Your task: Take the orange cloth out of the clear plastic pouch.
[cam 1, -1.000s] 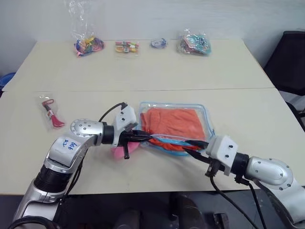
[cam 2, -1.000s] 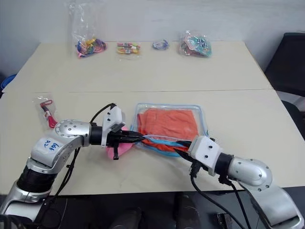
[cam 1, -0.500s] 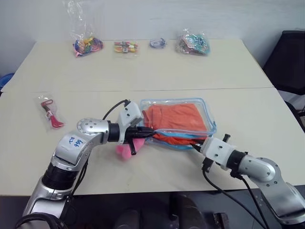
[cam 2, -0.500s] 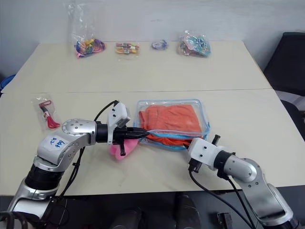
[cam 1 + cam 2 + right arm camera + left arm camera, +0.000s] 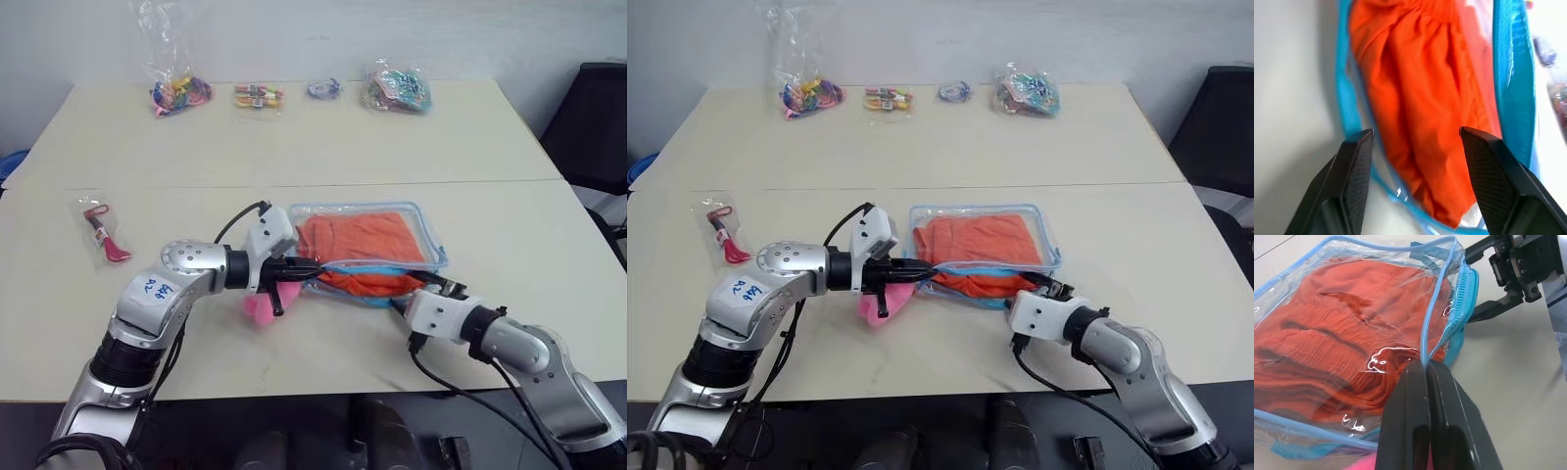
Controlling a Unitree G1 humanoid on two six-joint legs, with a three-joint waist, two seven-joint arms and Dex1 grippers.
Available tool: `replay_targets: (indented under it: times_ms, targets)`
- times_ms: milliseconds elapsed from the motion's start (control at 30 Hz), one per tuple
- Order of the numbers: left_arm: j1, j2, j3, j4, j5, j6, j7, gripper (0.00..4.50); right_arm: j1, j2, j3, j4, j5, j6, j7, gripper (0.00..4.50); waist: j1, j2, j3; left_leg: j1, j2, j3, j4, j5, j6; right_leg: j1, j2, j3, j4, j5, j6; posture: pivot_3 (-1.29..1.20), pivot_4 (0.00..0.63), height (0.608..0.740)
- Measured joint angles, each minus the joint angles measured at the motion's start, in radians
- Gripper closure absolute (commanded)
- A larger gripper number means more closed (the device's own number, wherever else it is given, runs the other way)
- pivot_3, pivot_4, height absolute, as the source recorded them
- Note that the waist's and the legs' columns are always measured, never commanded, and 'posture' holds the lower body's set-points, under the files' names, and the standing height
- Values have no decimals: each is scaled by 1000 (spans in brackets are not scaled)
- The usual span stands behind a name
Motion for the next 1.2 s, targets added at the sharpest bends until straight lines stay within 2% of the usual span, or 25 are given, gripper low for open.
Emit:
replay_targets:
  times_ms: [533, 733, 900, 1200]
  targets:
    - [-15, -18, 5, -15, -15, 22, 26, 4500, -143, -8, 131, 106, -237, -100, 16, 1612, -24, 0, 0, 4, 5, -1, -1, -1, -2, 10, 4, -1, -3, 0, 0, 0, 150, 740]
    - [-15, -20, 7, -15, -15, 25, 36, 4500, -209, 47, 145, 143, -258, -56, 44, 1612, -25, 0, 0, 4, 7, -1, -1, -1, -4, 10, 6, 0, -4, 0, -1, 0, 150, 740]
    - [-15, -20, 6, -15, -15, 26, 39, 4500, -244, 142, 140, 162, -230, 39, 55, 1612, -25, 0, 0, 4, 7, -1, -1, -1, -4, 9, 7, -1, -3, -1, -1, 0, 150, 740]
    - [2, -10, -2, -15, -7, -11, 38, 4500, -293, 125, 163, 190, -272, 4, 75, 1612, -26, 0, 0, 3, 7, -2, -1, -1, -5, 9, 7, -1, -4, -1, -2, 0, 150, 740]
